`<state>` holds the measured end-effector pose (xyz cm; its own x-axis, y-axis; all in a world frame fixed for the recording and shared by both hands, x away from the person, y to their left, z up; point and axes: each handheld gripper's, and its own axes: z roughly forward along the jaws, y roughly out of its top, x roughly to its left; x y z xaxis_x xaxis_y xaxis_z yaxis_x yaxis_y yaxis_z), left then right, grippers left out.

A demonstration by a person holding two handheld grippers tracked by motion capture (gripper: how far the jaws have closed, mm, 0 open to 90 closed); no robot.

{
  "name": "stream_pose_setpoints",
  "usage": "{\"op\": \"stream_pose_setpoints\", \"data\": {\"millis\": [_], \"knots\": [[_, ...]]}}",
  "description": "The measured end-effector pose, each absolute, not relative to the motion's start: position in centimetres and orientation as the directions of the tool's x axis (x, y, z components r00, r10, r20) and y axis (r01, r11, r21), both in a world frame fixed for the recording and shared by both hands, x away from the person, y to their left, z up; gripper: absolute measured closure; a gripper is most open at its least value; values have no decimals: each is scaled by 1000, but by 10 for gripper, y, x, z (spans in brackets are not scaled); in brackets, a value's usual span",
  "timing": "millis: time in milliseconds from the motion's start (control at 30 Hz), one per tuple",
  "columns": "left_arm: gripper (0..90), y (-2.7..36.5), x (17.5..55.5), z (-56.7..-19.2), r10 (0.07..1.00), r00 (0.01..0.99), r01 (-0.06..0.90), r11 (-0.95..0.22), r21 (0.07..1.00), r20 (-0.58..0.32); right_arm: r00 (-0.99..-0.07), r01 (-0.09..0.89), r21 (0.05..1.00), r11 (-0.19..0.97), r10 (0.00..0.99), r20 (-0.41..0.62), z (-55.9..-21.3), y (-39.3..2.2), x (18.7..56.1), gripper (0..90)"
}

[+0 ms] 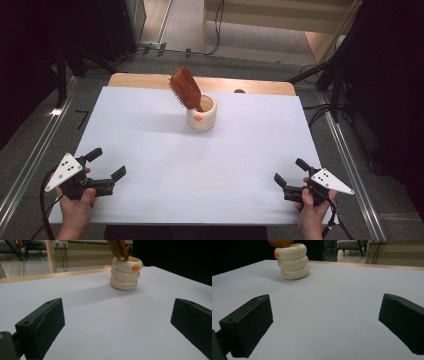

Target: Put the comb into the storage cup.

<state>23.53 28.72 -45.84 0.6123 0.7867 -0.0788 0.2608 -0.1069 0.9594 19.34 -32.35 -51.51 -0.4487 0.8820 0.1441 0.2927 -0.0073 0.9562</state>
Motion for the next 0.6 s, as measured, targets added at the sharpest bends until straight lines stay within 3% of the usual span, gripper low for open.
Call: {"op": "stream_pose_setpoints", "data": {"millis": [600], "knots": [[0, 316, 222, -473, 810, 583, 283, -119, 952, -72, -445, 301, 954, -8, 883, 148, -515, -323, 193, 0]]}}
